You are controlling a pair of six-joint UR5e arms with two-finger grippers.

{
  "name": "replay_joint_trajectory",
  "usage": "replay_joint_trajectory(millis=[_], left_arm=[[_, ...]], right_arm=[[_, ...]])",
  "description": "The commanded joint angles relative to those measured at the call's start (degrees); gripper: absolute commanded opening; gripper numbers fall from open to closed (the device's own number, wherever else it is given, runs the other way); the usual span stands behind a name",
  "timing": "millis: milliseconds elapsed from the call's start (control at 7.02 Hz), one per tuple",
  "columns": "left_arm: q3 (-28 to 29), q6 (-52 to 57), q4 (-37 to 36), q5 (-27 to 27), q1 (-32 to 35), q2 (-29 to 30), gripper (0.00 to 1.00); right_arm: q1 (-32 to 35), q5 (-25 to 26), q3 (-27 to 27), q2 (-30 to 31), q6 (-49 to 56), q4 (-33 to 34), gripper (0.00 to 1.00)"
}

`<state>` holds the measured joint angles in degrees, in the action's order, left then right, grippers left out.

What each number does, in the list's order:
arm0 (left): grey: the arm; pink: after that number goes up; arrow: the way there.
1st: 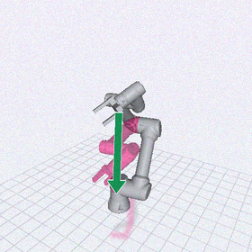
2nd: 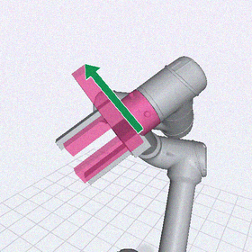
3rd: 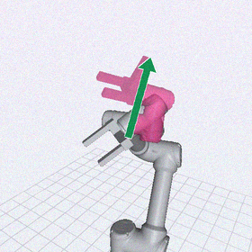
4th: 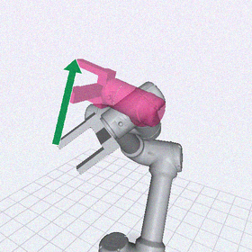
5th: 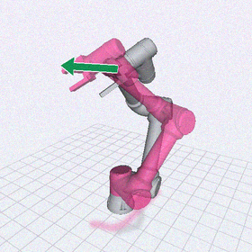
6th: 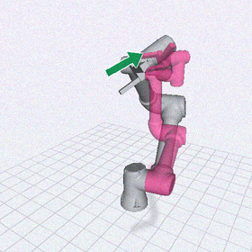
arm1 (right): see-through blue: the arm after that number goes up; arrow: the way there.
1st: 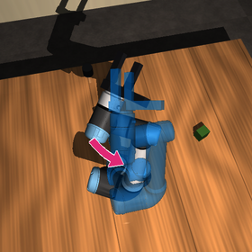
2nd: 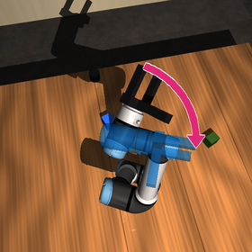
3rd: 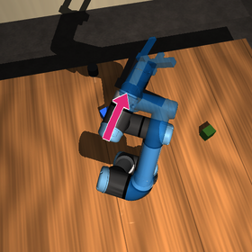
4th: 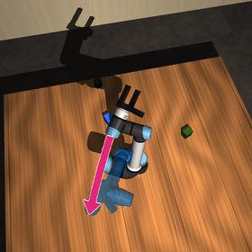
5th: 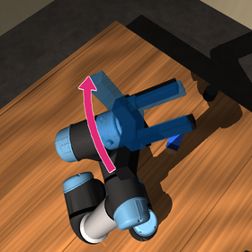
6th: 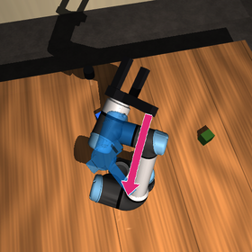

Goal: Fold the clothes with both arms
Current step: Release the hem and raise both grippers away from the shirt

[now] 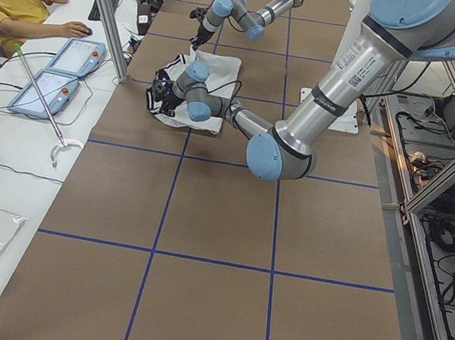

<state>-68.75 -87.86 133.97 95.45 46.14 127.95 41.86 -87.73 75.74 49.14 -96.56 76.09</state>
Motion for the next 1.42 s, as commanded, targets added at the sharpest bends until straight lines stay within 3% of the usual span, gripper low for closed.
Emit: replay_joint_trajectory(millis=[0,285,712,855,997,1140,1282], left_arm=[[1.68,0.33,0.32,-0.17,0.0,0.01,0.11],[1.78,0.33,1.03,-0.09,0.0,0.01,0.28],[2.13,0.41,1.11,-0.17,0.0,-0.07,0.33],[2.13,0.41,1.11,-0.17,0.0,-0.25,0.35],[2.13,0.41,1.11,-0.09,0.09,-0.34,0.36],[1.96,0.5,1.11,-0.09,0.09,-0.51,0.39],[1.78,1.37,1.81,-0.09,0.18,-0.95,0.4]], right_arm=[[0.32,-0.24,-1.12,0.43,-0.12,-0.77,0.0],[0.24,-0.24,-1.38,0.34,-0.21,-0.77,0.0],[1.28,-0.07,-3.83,-0.7,-0.12,-0.85,0.01],[1.81,0.19,-4.54,-0.71,-0.12,-1.99,0.36],[3.56,-0.24,-7.77,-0.62,-0.2,-8.17,0.55],[3.66,-0.16,-8.67,-0.88,-0.21,-9.63,0.65],[3.84,-0.16,-8.68,-1.49,-0.38,-9.64,0.68]])
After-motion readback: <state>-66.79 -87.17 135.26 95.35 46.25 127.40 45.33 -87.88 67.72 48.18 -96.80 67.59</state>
